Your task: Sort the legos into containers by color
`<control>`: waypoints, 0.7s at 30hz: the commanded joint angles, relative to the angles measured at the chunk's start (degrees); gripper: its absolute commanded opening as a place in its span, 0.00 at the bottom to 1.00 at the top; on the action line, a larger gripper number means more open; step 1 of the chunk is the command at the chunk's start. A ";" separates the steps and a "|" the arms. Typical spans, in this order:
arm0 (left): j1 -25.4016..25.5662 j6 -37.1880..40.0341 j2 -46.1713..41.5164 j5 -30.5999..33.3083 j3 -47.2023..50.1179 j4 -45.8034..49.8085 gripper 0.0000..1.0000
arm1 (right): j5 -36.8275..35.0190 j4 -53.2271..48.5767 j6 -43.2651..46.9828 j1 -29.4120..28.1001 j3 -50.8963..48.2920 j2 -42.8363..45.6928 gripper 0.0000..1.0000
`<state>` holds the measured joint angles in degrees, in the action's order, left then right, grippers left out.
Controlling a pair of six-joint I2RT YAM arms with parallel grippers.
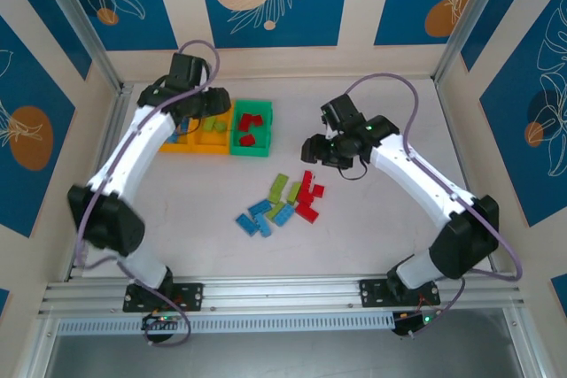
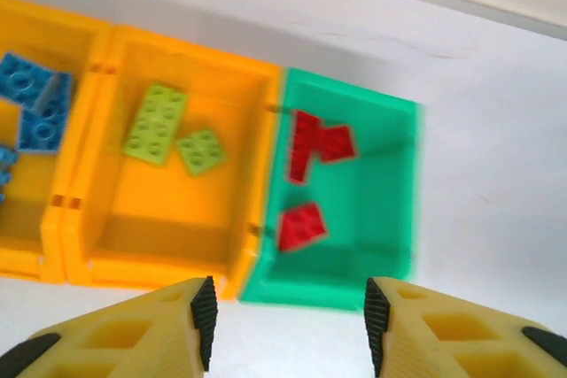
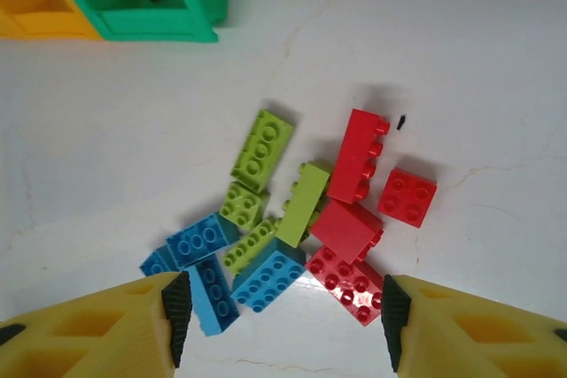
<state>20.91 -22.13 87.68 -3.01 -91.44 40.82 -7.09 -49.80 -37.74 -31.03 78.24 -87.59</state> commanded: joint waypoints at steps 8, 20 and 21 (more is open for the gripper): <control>8.65 24.23 -21.84 -17.54 19.85 -1.09 0.57 | -0.93 -0.57 -2.99 0.18 4.61 -17.75 0.59; 10.87 27.98 -29.40 -17.65 28.49 -0.03 0.71 | -2.14 1.05 -4.54 -0.18 5.83 -26.34 0.31; 10.88 27.59 -29.54 -17.48 28.74 -0.33 0.73 | -2.59 0.54 -4.58 -0.18 6.23 -25.98 0.27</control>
<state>31.20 4.58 59.18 -19.51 -63.77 40.29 -8.56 -48.64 -41.39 -31.05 83.33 -114.13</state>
